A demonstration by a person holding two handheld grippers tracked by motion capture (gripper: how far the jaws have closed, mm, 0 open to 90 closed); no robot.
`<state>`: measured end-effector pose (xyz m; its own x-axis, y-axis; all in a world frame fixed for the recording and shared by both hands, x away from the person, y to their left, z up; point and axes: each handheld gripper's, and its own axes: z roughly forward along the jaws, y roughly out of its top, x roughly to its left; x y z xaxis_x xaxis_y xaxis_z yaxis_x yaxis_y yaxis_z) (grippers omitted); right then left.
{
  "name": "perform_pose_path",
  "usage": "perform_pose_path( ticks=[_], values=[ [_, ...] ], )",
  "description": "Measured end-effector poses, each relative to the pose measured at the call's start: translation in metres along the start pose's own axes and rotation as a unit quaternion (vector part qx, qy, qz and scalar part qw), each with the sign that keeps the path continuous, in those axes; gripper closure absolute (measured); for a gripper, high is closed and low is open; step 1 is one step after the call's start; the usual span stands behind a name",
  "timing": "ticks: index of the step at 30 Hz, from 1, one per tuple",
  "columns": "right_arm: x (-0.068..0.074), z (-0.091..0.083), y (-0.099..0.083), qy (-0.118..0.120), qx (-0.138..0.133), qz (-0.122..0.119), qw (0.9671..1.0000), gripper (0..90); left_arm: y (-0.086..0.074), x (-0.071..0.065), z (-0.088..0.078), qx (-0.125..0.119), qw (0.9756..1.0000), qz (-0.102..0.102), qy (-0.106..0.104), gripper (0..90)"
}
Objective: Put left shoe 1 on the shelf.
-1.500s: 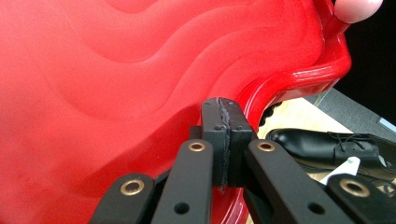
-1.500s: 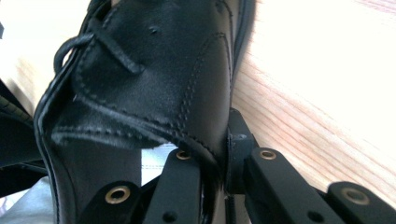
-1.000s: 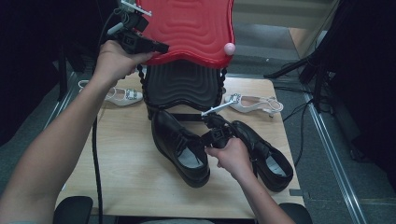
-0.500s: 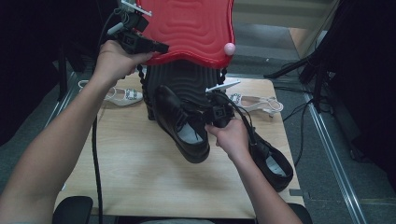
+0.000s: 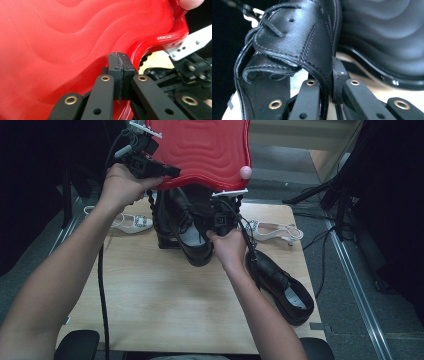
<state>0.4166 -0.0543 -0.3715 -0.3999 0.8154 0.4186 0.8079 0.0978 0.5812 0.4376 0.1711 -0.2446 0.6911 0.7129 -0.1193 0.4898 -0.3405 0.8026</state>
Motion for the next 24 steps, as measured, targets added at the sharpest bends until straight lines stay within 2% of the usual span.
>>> perform_pose_path(
  ticks=[3,9,13,18,21,24],
  values=[
    [0.000,0.007,0.002,-0.010,-0.014,0.021,0.9996,88.0,0.000,0.000,0.000,-0.001,1.0000,-0.001,0.001,90.0],
    [0.005,0.019,0.001,-0.032,-0.048,0.035,0.9977,87.8,0.000,0.000,0.000,0.000,1.0000,0.000,0.001,90.0],
    [0.008,0.024,0.001,-0.030,-0.058,0.041,0.9970,87.6,0.000,0.000,0.000,0.000,1.0000,0.000,0.001,90.0],
    [0.012,0.032,0.000,-0.028,-0.083,0.059,0.9944,87.2,0.000,0.000,0.000,0.000,1.0000,0.000,0.001,90.0],
    [0.016,0.038,0.000,-0.036,-0.087,0.050,0.9943,85.0,-0.001,0.000,0.000,-0.001,1.0000,-0.002,0.001,90.0],
    [0.016,0.038,-0.001,-0.033,-0.082,0.038,0.9954,80.8,-0.001,0.000,0.000,-0.002,1.0000,0.000,0.002,90.0]
  ],
)
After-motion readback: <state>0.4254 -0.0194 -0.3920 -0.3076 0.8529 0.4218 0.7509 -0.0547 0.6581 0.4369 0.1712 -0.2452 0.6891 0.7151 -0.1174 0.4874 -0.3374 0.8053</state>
